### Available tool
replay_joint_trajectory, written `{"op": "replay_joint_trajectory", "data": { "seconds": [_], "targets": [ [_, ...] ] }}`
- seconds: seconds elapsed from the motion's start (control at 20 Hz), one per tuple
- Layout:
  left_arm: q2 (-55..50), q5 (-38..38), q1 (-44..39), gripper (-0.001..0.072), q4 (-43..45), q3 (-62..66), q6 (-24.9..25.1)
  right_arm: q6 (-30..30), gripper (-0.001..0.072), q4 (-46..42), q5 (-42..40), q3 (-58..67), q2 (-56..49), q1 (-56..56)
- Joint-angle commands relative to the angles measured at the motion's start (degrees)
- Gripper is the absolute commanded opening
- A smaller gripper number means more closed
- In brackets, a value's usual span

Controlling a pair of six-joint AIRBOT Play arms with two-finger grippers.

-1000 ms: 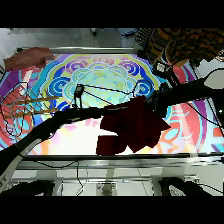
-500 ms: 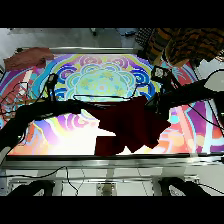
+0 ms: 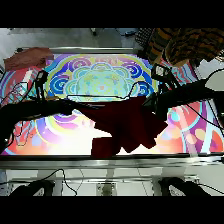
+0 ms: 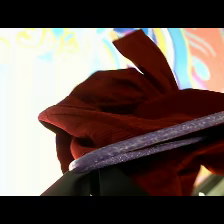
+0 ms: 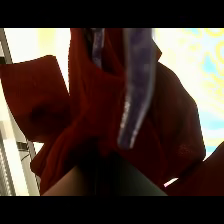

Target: Fold the clothes and pants, and hang the long-sleeved shirts on hangers.

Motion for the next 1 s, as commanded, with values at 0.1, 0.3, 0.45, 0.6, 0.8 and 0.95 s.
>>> {"op": "replay_joint_trajectory", "data": {
  "seconds": [0.1, 0.3, 0.45, 0.6, 0.8, 0.95],
  "targets": [
    [0.22, -19.58, 1.64, 0.0031, 5.55, 4.22, -0.55, 0.22, 0.0043, -16.52, -0.39, 0.0, 0.02, -0.04],
    [1.38, -18.67, 3.1, 0.0031, 10.08, 5.05, -0.59, 0.7, 0.0043, -19.78, -0.39, 0.0, 0.02, -0.04],
    [2.08, -16.39, 6.67, 0.0031, 10.49, 5.05, -0.59, 1.05, 0.0043, -21.09, -0.59, 0.0, 0.02, -0.11],
    [3.13, -15.96, 10.47, 0.0031, 10.38, 5.05, -0.59, 1.46, 0.0043, -20.39, -0.57, 0.0, 0.02, -2.95],
    [3.48, -12.66, 9.79, 0.0031, 8.28, 5.01, -0.57, 1.07, 0.0043, -13.4, -0.5, 0.0, 0.07, -4.98],
    [3.34, -12.11, 4.7, 0.0031, 7.37, 5.01, -0.55, 0.33, 0.0043, -7.3, -0.61, -0.02, -0.13, -3.69]
  ]
}}
